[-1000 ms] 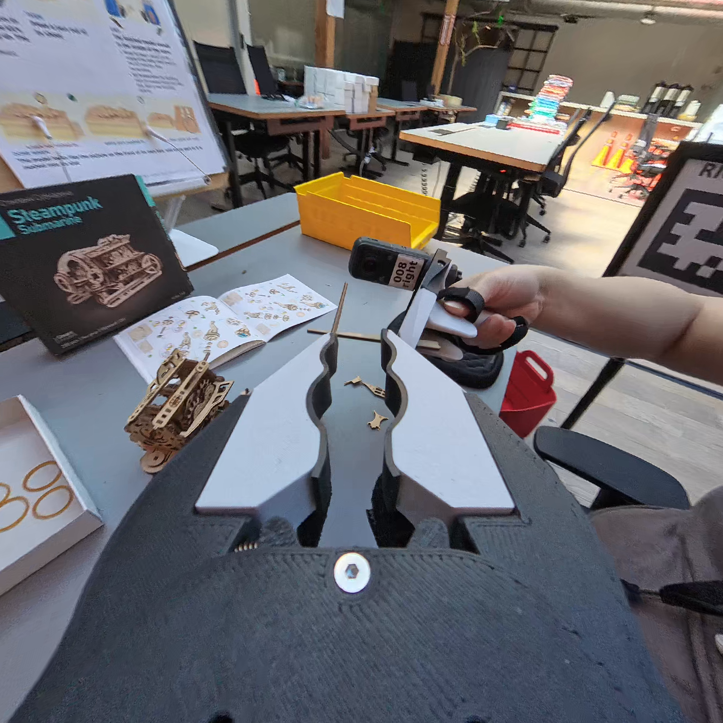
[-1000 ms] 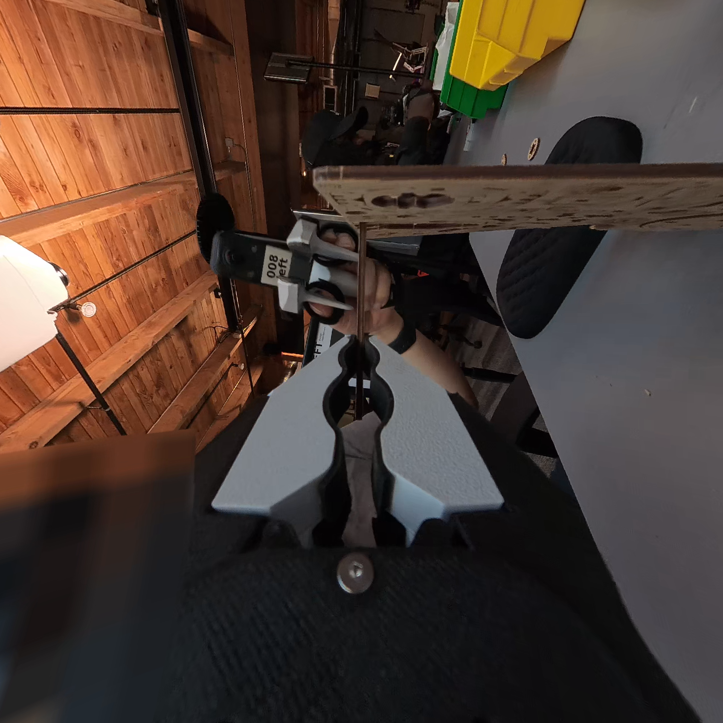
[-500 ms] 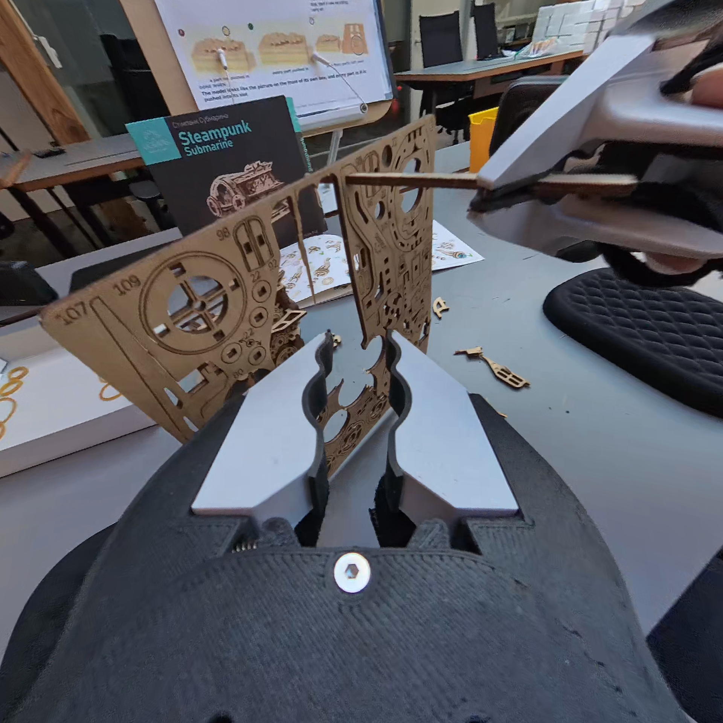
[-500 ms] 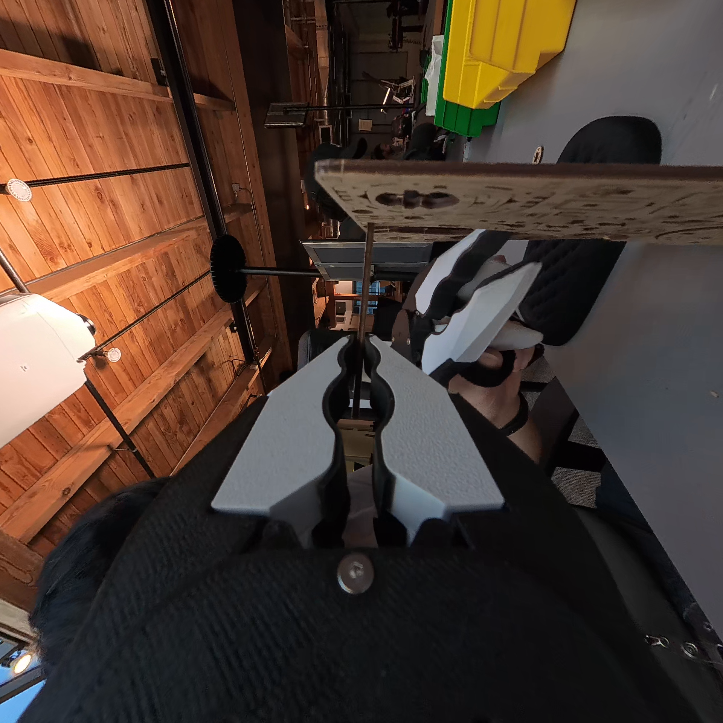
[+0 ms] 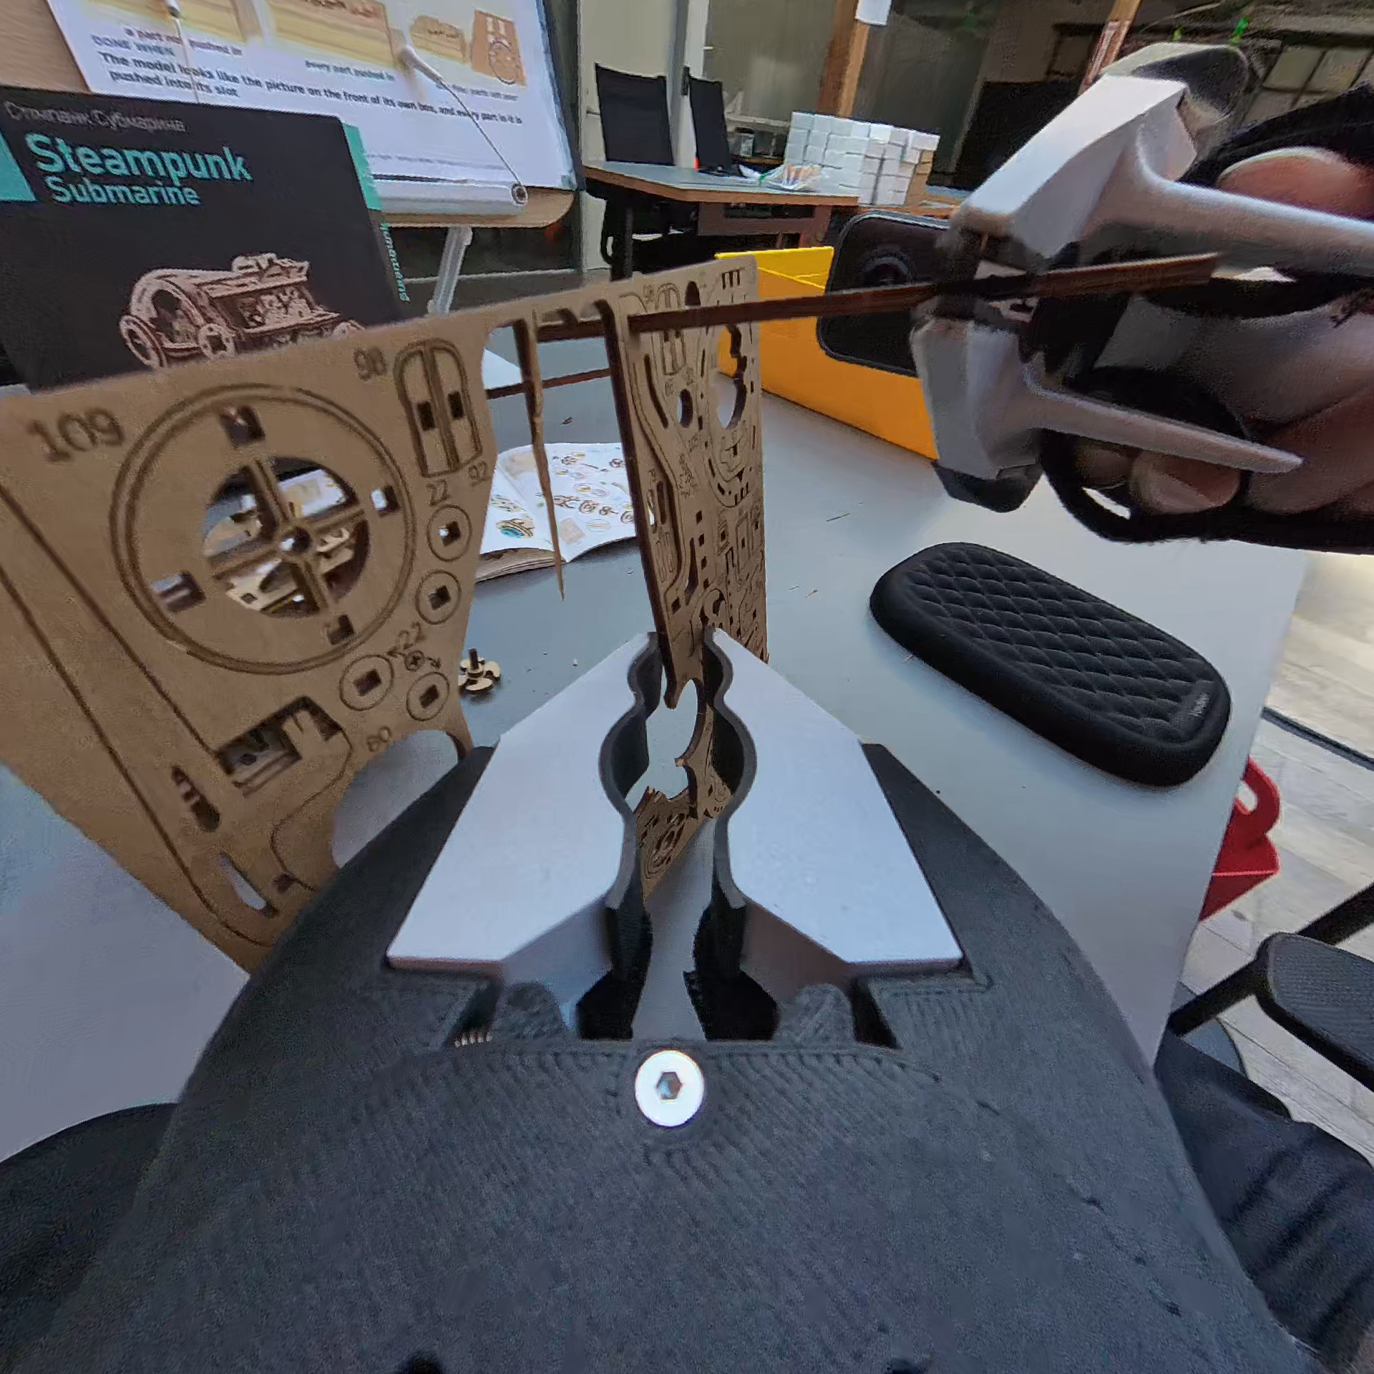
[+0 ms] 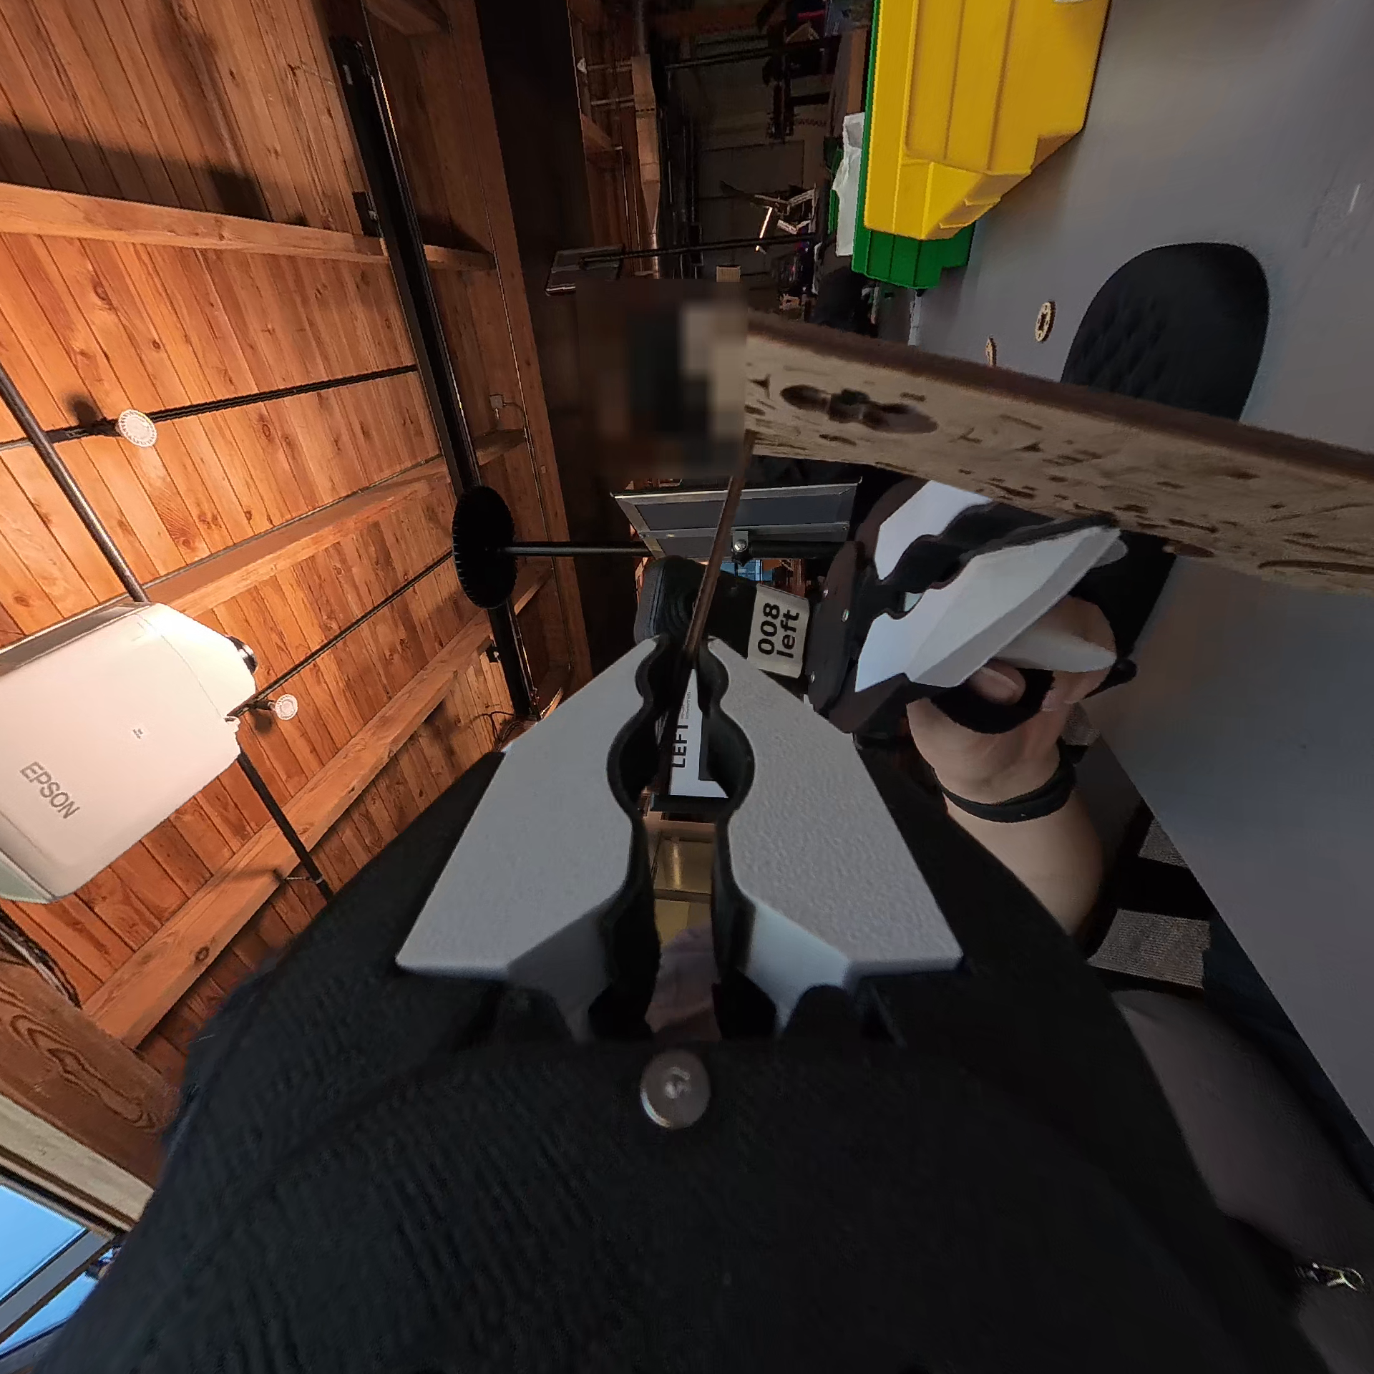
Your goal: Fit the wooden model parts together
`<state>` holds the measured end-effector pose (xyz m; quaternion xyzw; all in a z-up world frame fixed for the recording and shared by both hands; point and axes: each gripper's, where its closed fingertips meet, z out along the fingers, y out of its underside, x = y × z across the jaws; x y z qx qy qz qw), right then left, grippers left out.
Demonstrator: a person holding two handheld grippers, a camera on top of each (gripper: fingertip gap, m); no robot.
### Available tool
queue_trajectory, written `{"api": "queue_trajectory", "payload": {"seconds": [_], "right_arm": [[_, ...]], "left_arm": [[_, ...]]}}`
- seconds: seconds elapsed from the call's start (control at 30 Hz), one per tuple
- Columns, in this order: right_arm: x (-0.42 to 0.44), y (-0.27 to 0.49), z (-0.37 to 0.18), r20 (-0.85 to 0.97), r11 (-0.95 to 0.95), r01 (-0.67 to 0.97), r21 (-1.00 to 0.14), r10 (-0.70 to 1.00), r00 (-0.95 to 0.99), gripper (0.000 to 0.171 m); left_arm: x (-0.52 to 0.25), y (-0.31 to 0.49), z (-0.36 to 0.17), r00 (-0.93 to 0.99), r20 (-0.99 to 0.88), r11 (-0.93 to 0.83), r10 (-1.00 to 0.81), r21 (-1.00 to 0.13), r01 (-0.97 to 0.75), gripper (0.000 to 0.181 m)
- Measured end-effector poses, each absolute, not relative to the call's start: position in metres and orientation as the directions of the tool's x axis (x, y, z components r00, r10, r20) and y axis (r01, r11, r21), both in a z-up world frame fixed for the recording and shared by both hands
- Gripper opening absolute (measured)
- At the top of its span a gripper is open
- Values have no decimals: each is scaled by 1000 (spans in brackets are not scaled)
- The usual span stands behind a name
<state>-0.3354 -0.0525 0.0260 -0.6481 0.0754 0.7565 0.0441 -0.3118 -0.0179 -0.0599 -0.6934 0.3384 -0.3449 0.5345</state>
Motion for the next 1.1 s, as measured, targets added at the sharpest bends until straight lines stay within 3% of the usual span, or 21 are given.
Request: {"api": "queue_trajectory", "payload": {"seconds": [0.03,0.37,0.43,0.5,0.63,0.8,0.93,1.1], "right_arm": [[-335,-52,28,-987,-986,-159,51,-26,-156,5],[-329,-84,42,-998,-992,111,-65,66,4,28],[-324,-99,33,-969,-955,238,-178,212,129,24],[-316,-104,22,-869,-870,338,-359,444,219,16],[-307,-77,6,-765,-829,251,-499,558,321,0],[-300,-78,5,-785,-826,204,-526,564,257,0],[-281,-74,-30,-539,-738,335,-586,663,519,0],[-280,-91,-63,-430,-761,437,-479,638,639,0]], "left_arm": [[-312,-19,-60,517,136,-214,-845,-972,-93,7],[-320,-15,-59,463,290,-341,-838,-940,-29,3],[-320,-16,-59,450,300,-350,-841,-936,-29,3],[-320,-16,-59,442,304,-353,-844,-935,-29,3],[-320,-15,-59,436,314,-363,-843,-931,-31,3],[-320,-17,-59,428,338,-393,-838,-918,-44,3],[-323,-14,-60,422,403,-454,-812,-891,-22,3],[-323,-12,-60,428,399,-442,-811,-897,-1,4]]}}
